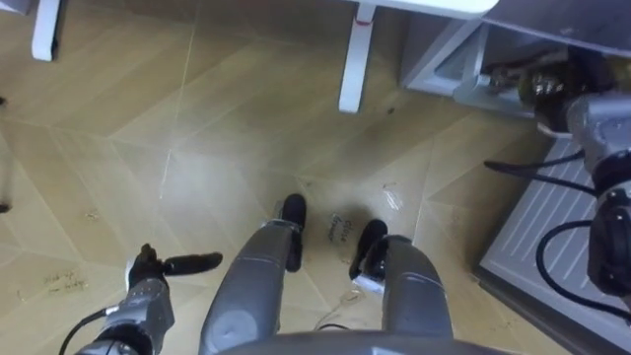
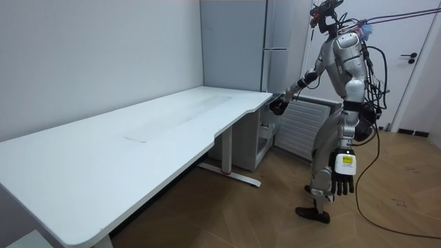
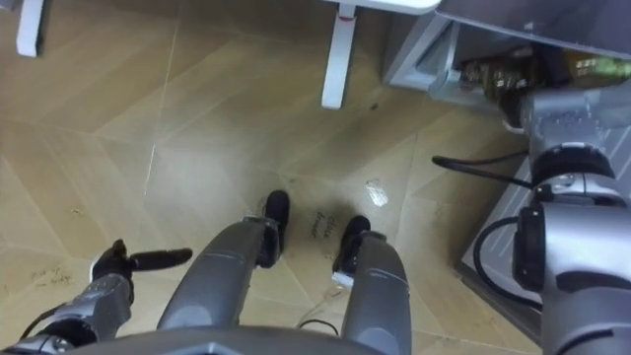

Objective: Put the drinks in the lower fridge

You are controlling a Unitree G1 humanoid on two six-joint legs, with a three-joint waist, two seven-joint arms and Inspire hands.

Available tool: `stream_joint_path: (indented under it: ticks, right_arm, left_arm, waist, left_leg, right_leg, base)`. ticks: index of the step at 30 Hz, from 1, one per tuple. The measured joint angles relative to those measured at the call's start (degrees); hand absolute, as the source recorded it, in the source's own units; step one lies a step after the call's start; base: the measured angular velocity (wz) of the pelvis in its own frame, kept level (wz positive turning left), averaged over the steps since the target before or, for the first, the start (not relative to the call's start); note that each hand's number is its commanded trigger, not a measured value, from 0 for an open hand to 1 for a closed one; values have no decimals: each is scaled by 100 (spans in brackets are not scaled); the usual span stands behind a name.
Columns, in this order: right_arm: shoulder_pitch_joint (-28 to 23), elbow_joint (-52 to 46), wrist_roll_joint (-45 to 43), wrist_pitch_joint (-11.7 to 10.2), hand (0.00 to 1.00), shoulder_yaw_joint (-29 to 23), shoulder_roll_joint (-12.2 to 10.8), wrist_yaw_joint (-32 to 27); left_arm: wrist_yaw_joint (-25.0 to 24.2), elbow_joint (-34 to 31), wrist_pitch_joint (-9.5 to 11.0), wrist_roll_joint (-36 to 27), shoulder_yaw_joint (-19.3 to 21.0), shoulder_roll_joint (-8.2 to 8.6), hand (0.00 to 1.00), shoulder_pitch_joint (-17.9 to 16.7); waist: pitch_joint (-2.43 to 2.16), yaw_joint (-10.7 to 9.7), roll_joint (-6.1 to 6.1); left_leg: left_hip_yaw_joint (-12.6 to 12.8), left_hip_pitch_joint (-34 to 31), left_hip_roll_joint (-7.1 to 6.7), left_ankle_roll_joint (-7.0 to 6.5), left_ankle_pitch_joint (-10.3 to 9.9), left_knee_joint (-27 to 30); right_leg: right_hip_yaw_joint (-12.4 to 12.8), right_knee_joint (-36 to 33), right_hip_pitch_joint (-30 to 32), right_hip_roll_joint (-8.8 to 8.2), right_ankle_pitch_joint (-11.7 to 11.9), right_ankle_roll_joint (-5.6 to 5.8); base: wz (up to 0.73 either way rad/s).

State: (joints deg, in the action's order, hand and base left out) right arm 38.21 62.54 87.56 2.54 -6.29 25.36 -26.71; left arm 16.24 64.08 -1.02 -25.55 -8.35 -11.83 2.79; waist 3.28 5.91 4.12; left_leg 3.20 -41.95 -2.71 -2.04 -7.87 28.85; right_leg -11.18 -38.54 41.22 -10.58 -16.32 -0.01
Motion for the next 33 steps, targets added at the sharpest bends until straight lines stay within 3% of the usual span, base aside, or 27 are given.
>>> stream_joint_path:
  ticks: [5,6,7,8,19,33]
  right_arm:
    - [55,-2,-21,0,100,1,19,-48]
    - [63,-5,-21,0,64,1,39,-64]
    - [62,-4,-30,-1,5,3,54,-79]
    - [62,-4,-42,-3,0,3,59,-104]
    - [115,3,-32,-2,0,56,104,-110]
    - [119,10,-39,0,0,55,121,-76]
  left_arm:
    - [185,-1,17,-31,-134,-18,0,-18]
    - [215,-4,30,-36,-134,-22,0,-17]
    - [230,6,38,-64,-135,-22,0,-18]
    - [230,6,38,-75,-134,-23,0,-35]
    - [230,11,-57,-182,-257,-96,0,-64]
    - [237,6,-152,-183,-260,-98,0,-75]
  waist:
    - [-1,-10,-2]
    - [-2,-10,-3]
    - [-1,-5,-4]
    - [1,15,-11]
    - [4,157,-95]
    - [0,213,-110]
  left_leg:
    - [139,-120,30,-15,-9,93]
    - [142,-152,37,-20,-12,104]
    - [144,-162,69,-27,-16,111]
    - [159,-175,82,-37,-24,158]
    - [174,-325,91,-47,-39,382]
    - [154,-347,91,-22,-39,416]
  right_leg:
    - [-22,-31,67,13,-11,-5]
    - [-32,-36,91,14,-12,-7]
    - [-36,-53,101,12,-12,-7]
    - [-39,-70,103,15,-15,-9]
    - [26,-352,301,8,-105,-42]
    - [-6,-334,287,37,-106,-64]
  base:
    - [2]
    - [5]
    - [0]
    - [0]
    - [1]
    - [0]
